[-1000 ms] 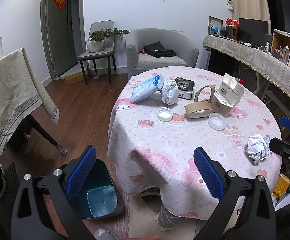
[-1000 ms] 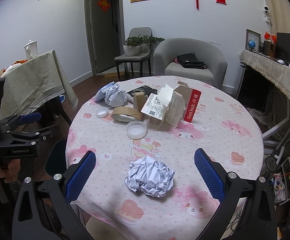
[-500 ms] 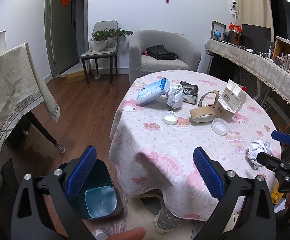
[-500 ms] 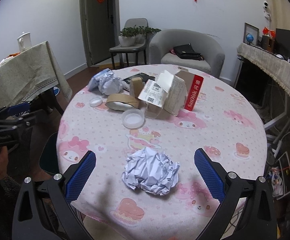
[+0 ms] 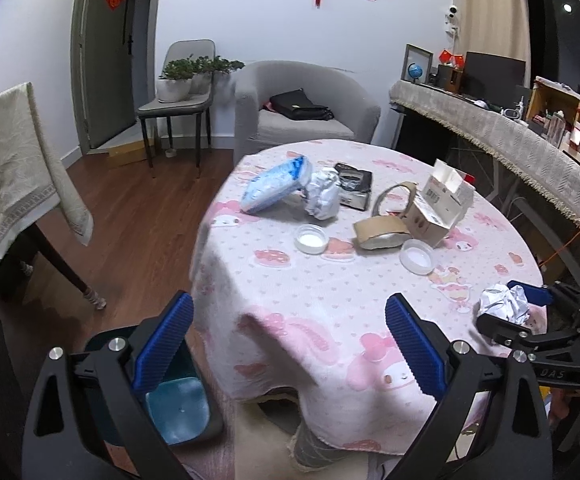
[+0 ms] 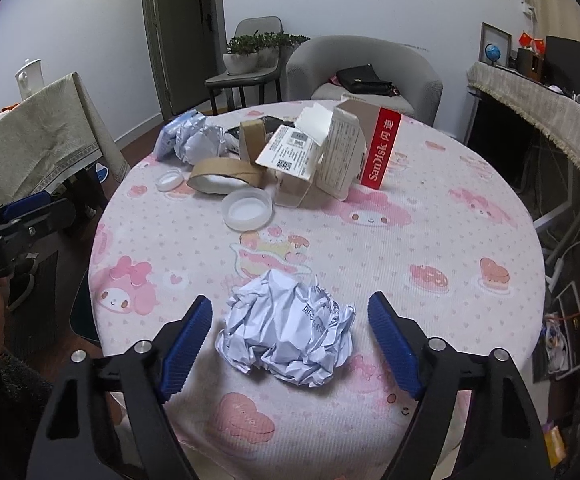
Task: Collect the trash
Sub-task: 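Grasp the crumpled white paper ball with the right gripper while the left gripper approaches the clear lid, then grasp the small clear plastic lid with the left gripper, then carry both items to the teal bin and release them inside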
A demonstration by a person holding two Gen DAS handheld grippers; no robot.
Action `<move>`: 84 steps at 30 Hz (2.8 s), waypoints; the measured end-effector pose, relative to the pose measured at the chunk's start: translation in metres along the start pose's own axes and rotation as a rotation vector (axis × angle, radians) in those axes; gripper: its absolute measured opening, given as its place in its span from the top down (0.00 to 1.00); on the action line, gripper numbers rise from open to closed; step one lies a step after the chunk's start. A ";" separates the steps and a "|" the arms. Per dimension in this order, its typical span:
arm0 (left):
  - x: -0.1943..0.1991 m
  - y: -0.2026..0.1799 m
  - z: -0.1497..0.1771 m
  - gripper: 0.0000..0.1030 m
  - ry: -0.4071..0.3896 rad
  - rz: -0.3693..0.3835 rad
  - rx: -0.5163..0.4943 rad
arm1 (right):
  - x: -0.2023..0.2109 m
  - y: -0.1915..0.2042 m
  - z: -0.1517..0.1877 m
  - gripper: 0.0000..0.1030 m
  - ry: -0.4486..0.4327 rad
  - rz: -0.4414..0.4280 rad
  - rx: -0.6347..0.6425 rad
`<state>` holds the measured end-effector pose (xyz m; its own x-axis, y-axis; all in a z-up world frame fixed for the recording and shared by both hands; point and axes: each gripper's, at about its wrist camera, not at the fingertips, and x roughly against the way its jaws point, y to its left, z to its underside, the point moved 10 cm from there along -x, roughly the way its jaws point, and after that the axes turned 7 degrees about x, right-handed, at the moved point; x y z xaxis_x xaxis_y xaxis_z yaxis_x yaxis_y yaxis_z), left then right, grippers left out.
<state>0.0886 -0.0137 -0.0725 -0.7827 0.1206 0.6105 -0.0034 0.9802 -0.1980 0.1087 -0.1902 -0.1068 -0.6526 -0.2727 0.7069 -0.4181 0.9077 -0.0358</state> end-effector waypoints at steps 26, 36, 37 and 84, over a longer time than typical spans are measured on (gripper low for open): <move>-0.056 -0.112 0.016 0.50 0.125 0.192 -0.062 | 0.020 -0.048 0.001 0.47 -0.092 -0.012 -0.082; -0.084 -0.122 0.015 0.54 0.177 0.128 -0.066 | 0.027 -0.069 0.012 0.47 -0.097 -0.007 -0.115; -0.086 -0.122 0.014 0.54 0.175 0.118 -0.068 | 0.028 -0.070 0.012 0.47 -0.098 -0.007 -0.115; -0.033 0.148 0.009 0.59 0.139 -0.144 0.177 | -0.040 0.154 -0.102 0.47 -0.131 -0.276 0.127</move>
<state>0.1081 0.1256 -0.1290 -0.6736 0.0137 0.7389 -0.2272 0.9476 -0.2247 0.1350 -0.0068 -0.0684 -0.5756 -0.5492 0.6059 -0.6609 0.7487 0.0508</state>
